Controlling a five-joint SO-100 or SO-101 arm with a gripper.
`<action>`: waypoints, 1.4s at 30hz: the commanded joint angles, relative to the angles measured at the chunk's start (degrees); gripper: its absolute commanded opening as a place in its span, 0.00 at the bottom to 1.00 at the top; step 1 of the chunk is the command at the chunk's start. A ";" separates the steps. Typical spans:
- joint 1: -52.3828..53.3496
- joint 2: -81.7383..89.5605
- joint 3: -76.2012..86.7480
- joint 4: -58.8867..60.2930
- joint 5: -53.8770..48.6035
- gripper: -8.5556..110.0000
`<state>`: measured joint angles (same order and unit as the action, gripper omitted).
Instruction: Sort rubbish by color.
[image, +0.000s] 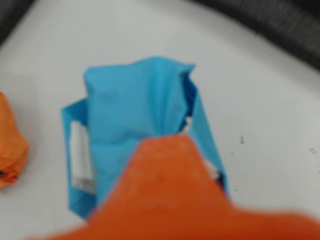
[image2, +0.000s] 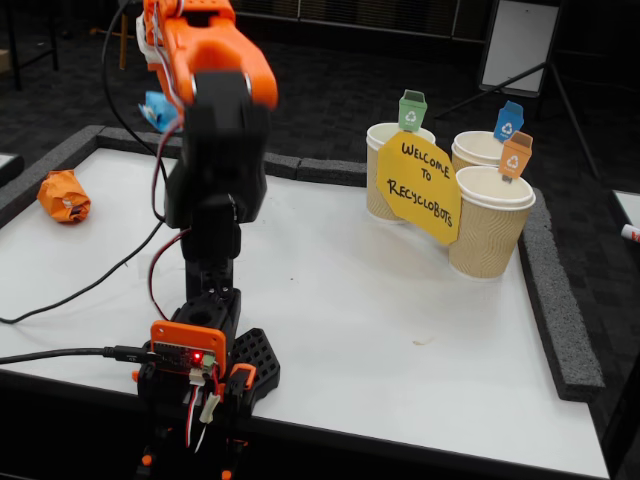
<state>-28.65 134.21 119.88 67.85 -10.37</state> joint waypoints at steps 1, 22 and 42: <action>-0.44 19.60 1.67 0.97 -1.05 0.07; -2.55 42.80 5.80 17.31 -0.97 0.07; 22.06 43.77 0.79 20.04 -1.05 0.07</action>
<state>-14.85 177.89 127.62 88.07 -10.37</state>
